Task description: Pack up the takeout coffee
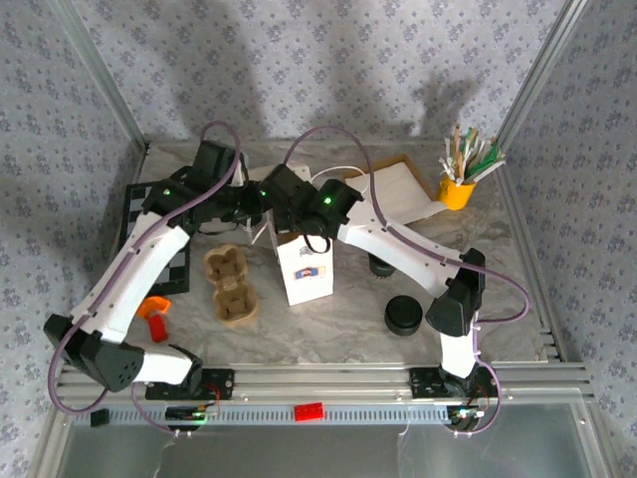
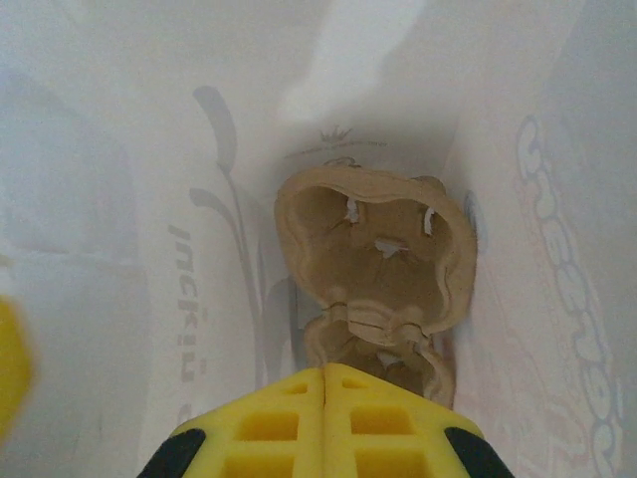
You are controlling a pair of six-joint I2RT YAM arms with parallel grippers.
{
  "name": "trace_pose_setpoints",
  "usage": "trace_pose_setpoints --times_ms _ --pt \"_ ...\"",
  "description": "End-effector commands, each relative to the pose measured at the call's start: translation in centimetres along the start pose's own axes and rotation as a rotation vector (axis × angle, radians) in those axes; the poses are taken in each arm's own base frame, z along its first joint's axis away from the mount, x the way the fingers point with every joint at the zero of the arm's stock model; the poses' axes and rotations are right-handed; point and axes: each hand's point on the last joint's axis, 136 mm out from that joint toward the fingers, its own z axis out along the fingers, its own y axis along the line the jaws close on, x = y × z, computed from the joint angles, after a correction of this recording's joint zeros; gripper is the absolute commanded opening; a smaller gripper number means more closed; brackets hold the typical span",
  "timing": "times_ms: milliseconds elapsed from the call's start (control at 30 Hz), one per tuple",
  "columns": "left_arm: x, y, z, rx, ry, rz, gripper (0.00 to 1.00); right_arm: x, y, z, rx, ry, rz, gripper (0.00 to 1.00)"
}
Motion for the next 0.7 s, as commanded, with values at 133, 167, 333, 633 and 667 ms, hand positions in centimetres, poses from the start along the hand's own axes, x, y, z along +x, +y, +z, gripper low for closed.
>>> trace_pose_setpoints --times_ms 133,167,333,633,667 --pt "-0.2 -1.3 -1.1 0.052 -0.006 0.050 0.14 -1.5 -0.6 -2.0 -0.002 -0.058 0.093 0.00" --pt "-0.1 -1.5 -1.1 0.061 0.001 0.050 0.10 -1.6 -0.8 -2.0 0.014 -0.064 0.106 0.00" --pt "0.1 -2.3 -2.0 0.114 0.003 0.037 0.00 -2.4 -0.7 -1.7 0.032 -0.087 0.141 0.00" --pt "0.7 -4.0 -3.3 0.221 0.026 0.011 0.00 -3.2 -1.2 -0.9 0.076 -0.077 0.202 0.00" --pt "0.9 -4.3 -3.4 0.234 0.033 0.008 0.00 -3.3 -1.2 -0.9 0.078 -0.083 0.204 0.00"
